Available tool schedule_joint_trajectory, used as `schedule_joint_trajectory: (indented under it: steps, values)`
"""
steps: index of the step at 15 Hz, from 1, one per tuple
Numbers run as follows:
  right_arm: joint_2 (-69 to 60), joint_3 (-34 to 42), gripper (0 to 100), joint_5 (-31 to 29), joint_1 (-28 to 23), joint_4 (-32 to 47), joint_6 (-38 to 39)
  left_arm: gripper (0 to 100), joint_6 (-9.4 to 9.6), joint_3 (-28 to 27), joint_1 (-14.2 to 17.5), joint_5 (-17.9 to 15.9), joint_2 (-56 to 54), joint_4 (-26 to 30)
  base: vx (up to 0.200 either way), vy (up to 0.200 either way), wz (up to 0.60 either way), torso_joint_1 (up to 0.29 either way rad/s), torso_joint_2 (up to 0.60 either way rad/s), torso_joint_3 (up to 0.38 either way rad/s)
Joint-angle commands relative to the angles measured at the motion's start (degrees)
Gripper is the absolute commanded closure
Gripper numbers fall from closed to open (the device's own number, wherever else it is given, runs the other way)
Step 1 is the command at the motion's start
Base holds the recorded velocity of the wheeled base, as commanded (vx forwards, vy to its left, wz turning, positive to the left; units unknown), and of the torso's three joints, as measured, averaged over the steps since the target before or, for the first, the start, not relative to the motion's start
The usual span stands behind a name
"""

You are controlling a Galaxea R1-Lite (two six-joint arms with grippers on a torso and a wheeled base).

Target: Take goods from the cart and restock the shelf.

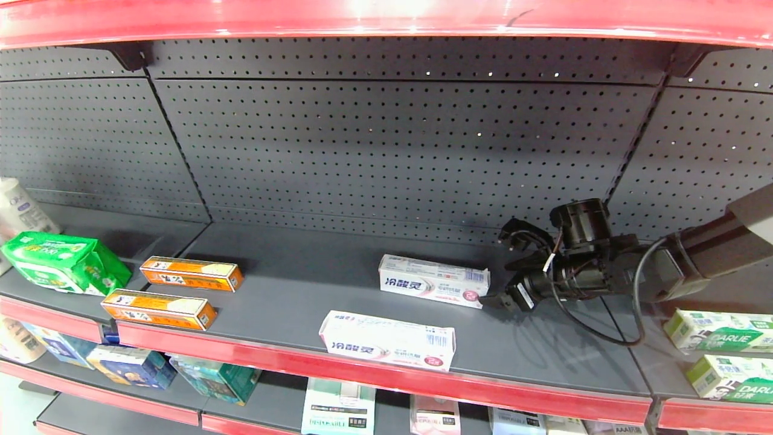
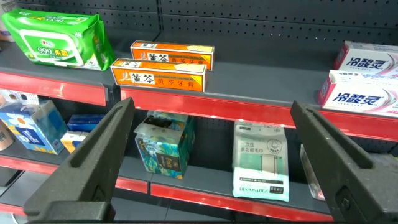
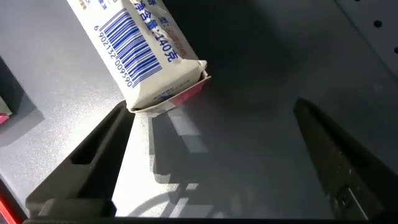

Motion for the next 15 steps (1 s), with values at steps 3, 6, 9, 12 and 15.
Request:
schedule_joint_trajectory:
  steps: [3,6,9,12,15]
  values:
    - [-0.4,0.3,0,0.0,0.1,0.0,0.0,0,-0.02,0.0,0.0,0.0,0.0,0.0,0.000,0.000,0.00,0.000,0.00,0.000]
    - [-3.5,3.2,0,0.0,0.0,0.0,0.1,0,-0.02,0.0,0.0,0.1,0.0,0.0,0.000,0.000,0.00,0.000,0.00,0.000]
    - [-9.2,8.3,0,0.0,-2.2,0.0,1.7,0,-0.02,0.0,0.0,0.0,0.0,0.0,0.000,0.000,0.00,0.000,0.00,0.000]
    - [-16.5,12.6,0,-0.1,-4.8,-0.1,5.9,0,-0.02,0.0,0.1,0.0,0.0,0.0,0.000,0.000,0.00,0.000,0.00,0.000]
    - [-24.5,16.9,0,-2.1,-9.1,-0.2,10.0,0,-0.02,0.0,0.1,0.0,0.0,0.0,0.000,0.000,0.00,0.000,0.00,0.000]
